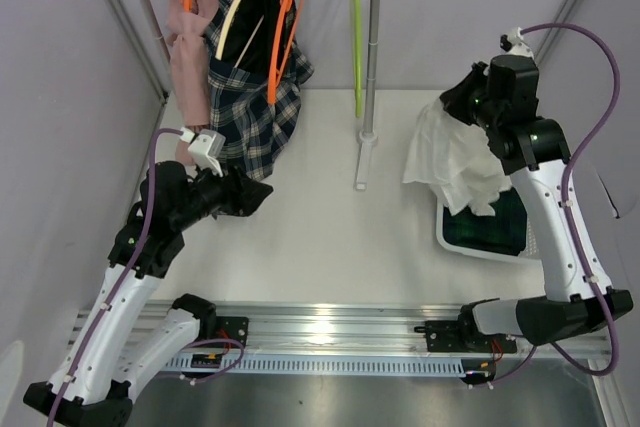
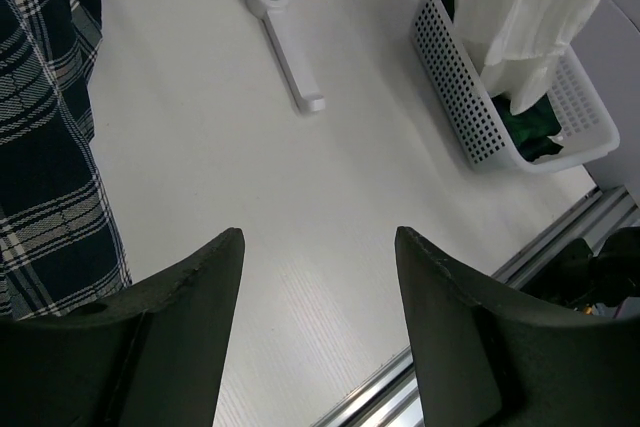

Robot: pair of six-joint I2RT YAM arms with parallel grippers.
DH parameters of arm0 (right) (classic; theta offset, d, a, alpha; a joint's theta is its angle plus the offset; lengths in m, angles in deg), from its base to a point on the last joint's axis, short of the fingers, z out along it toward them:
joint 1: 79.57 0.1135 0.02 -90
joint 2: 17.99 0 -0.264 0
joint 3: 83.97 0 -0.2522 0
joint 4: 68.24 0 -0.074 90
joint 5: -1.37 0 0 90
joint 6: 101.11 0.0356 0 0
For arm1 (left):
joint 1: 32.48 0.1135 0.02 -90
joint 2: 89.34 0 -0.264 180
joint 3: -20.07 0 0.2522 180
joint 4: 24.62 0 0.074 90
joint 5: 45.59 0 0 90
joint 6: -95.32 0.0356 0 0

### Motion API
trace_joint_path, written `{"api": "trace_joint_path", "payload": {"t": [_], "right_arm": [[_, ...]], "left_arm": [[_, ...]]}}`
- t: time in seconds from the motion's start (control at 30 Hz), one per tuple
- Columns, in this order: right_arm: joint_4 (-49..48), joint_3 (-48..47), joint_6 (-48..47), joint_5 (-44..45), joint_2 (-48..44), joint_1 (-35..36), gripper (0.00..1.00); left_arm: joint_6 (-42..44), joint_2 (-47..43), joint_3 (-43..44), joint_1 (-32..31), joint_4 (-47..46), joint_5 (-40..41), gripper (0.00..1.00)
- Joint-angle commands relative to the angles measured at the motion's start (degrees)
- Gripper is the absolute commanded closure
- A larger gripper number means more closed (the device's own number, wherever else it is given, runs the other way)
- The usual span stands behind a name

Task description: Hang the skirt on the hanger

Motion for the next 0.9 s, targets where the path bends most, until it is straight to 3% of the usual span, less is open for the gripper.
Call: {"api": "trace_joint_path", "payload": {"t": [0.0,0.17,0.33,0.43,0.7,0.87], "right_arm": [[3.3,-4.7,-0.7,4.1,-1.3,5.4,1.00],[3.6,-5.1,-0.2,6.4,-1.4,17.4,1.00],[-2.1,7.2,2.9,12.6,-4.5,32.3,1.00],[-7.2,16.2,6.5,14.1,-4.4,37.8,1.00],[-23.3,29.7,14.7,19.4,3.9,52.8,1.00],[-29.0,33.4,15.1,16.7,6.5,54.2,0.78]], "left_arm": [[0.5,-0.2,2.8,-0.3,-0.5,1.3,0.33],[0.5,-0.2,3.8,-0.3,0.2,1.5,0.33],[-0.4,-0.2,3.1,-0.2,-0.2,1.3,0.33],[-1.4,0.4,1.6,-0.3,-0.9,0.6,0.33],[-6.4,0.6,-6.4,-0.3,-4.2,-2.4,0.33],[-9.9,1.8,-13.0,-0.3,-7.6,-3.9,0.32]]}}
